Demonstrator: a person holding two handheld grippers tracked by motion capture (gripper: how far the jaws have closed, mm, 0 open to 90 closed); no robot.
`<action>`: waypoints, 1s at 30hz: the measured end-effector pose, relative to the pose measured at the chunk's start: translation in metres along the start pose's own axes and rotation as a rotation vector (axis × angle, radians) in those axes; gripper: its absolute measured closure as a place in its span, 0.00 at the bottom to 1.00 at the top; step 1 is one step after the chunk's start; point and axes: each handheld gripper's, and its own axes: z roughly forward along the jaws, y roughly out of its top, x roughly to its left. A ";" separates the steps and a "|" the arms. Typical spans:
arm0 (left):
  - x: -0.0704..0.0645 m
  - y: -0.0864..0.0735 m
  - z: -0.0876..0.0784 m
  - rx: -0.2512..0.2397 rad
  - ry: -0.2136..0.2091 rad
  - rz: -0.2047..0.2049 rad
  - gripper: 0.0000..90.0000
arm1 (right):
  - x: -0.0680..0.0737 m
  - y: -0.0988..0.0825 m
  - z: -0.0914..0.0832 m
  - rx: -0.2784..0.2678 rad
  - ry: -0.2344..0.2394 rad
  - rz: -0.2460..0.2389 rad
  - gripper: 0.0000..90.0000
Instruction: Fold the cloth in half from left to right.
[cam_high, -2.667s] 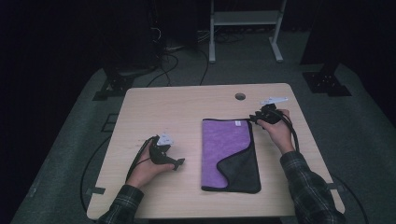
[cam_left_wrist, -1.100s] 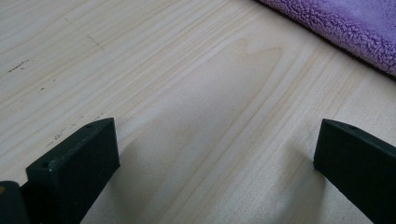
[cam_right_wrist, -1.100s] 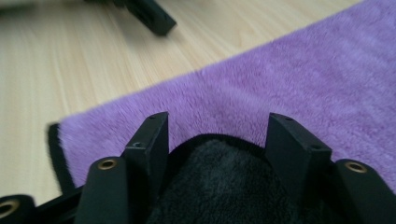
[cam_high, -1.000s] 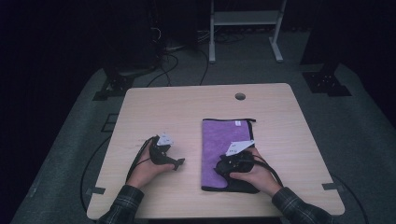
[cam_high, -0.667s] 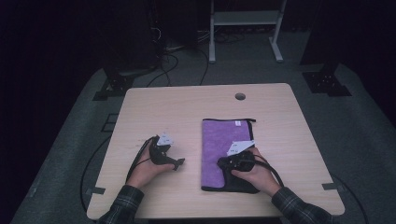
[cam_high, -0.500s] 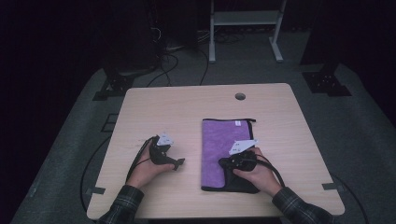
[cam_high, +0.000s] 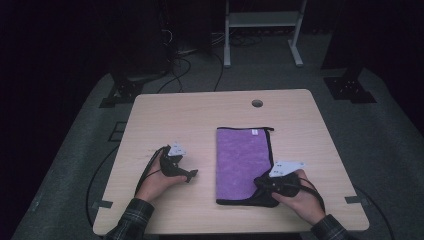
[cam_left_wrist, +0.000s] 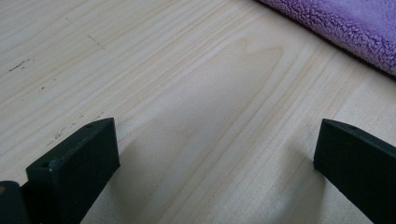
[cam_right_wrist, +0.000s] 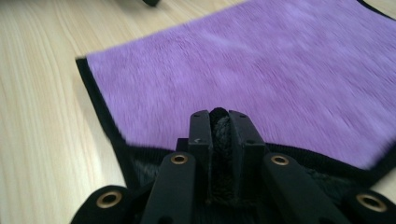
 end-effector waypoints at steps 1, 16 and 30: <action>0.000 0.000 0.000 0.000 0.000 0.000 0.00 | 0.000 -0.003 -0.003 0.003 0.000 0.004 0.88; 0.000 0.000 0.000 0.001 0.003 0.001 0.00 | 0.008 -0.045 -0.043 0.037 -0.043 0.067 0.82; 0.001 0.003 -0.002 -0.048 0.025 -0.020 0.29 | -0.053 -0.019 -0.039 -0.106 -0.088 0.133 0.64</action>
